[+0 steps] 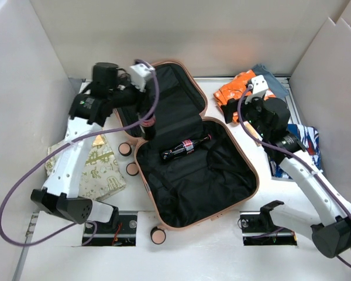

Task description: Pack the luggage

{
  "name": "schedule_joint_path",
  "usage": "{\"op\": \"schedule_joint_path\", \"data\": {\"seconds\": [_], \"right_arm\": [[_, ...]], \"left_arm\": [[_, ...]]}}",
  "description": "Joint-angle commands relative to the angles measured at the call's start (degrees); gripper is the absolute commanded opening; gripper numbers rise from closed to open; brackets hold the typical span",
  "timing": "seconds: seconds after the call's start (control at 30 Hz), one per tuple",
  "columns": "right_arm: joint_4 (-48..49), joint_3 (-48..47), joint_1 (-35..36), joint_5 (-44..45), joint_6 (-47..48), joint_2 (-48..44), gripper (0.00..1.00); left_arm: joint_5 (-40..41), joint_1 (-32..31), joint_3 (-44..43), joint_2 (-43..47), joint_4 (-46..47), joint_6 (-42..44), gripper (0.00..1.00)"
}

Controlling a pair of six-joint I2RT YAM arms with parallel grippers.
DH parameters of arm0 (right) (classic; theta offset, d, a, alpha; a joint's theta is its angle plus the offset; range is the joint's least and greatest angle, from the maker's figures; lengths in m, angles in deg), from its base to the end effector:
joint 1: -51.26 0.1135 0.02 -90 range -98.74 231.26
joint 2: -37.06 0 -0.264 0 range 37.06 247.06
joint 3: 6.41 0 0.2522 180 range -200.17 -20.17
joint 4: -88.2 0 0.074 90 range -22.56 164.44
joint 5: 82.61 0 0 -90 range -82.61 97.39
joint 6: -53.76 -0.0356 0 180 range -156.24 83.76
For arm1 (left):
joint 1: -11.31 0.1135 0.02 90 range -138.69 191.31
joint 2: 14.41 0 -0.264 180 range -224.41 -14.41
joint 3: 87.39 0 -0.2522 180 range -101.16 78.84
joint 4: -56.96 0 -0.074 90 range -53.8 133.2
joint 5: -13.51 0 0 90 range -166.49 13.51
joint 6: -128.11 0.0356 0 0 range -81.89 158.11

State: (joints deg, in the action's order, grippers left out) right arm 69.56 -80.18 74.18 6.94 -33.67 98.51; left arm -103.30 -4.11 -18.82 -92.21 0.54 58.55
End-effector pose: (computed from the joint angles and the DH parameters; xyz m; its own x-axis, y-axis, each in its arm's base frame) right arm 0.2294 0.0973 0.3871 -0.0835 -0.0840 -0.9930 -0.4008 0.9151 -0.0437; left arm 0.2577 -0.0877 0.4702 -0.1270 0.3584 -0.9249 0.7284 0.6666 0.1583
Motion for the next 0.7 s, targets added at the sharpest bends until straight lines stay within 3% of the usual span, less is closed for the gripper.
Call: {"op": "schedule_joint_path", "data": {"seconds": [0.0,0.17,0.37,0.67], "right_arm": [[-1.3,0.3,-0.4,3.3,0.4,-3.2,0.95],[-6.1,1.6,-0.4,6.5,0.4,-7.5,0.95],[-8.7,4.8,-0.4,9.4,-0.2,-14.9,0.95],[-14.6,6.1,-0.9,12.6,-0.8,-20.9,0.95]], "left_arm": [[-3.4,-7.9,-5.6,-1.4,2.7,0.0,0.00],[-1.9,-15.8,-10.0,-5.3,-5.7,9.3,0.00],[-0.5,-26.2,-16.7,-12.0,-21.0,14.5,0.00],[2.2,-29.1,-21.0,-14.0,-22.2,17.1,0.00]]}}
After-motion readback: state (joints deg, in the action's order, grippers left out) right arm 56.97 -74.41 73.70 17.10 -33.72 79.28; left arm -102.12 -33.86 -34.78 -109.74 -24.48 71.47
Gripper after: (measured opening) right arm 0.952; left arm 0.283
